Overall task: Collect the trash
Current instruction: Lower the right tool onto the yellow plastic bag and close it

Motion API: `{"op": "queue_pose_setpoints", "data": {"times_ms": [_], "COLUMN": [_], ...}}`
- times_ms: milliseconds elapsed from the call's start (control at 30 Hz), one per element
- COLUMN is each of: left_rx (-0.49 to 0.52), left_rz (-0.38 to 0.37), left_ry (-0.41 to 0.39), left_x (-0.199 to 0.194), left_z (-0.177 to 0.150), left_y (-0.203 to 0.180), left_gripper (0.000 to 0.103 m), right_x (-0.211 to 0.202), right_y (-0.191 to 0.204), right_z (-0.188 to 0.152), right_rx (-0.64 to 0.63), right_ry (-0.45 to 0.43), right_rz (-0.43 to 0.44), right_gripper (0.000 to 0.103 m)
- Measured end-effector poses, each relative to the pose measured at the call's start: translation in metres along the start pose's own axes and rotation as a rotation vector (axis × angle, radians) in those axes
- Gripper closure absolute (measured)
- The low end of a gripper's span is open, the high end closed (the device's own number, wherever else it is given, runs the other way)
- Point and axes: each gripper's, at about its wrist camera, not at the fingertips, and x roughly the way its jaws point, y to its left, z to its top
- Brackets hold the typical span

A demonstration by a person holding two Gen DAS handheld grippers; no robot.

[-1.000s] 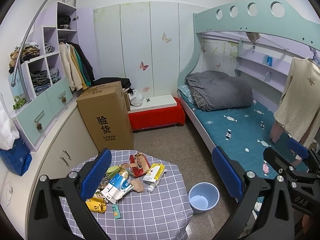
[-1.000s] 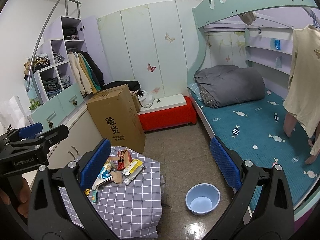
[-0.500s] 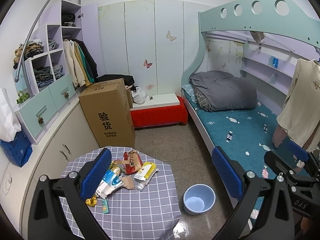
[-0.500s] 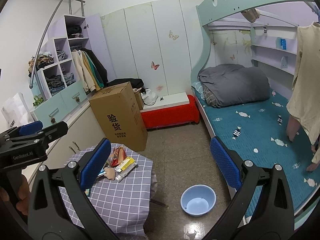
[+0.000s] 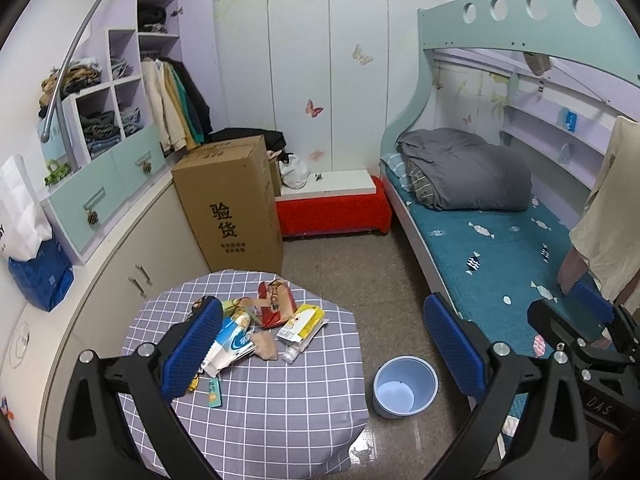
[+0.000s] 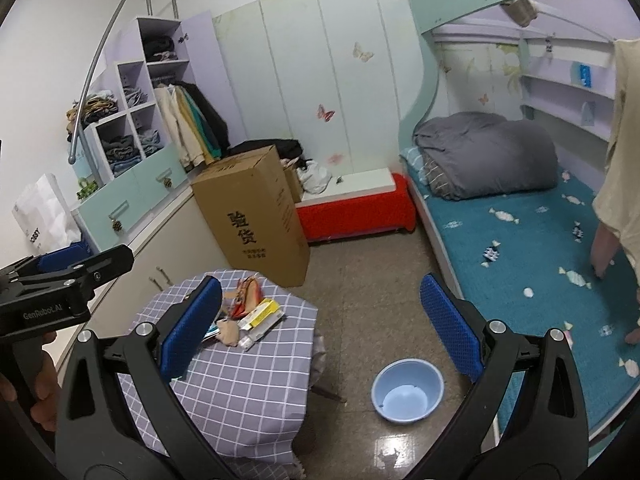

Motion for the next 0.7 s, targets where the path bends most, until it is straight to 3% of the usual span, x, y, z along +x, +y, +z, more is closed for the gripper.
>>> {"op": "queue_pose_setpoints", "data": {"times_ms": [167, 333, 700], "left_rx": [-0.035, -0.065, -0.255], "left_rz": [-0.017, -0.015, 0.038], "left_ry": [0.046, 0.108, 0.423], "left_x": [0.022, 0.055, 0.166], "left_z": [-0.002, -0.01, -0.081], "left_y": [0.03, 0.07, 0.225], "left_gripper": [0.004, 0.004, 0.004], "right_x": [0.027, 0.073, 0.191], "right_y": [0.018, 0.041, 0.136], "right_z": [-0.003, -0.01, -0.058], "right_rx": [0.01, 0.064, 0.006], "right_ry": [0.04, 0.144, 0.367], "right_rz": [0.018, 0.032, 0.037], "right_gripper": [0.006, 0.006, 0.006]}}
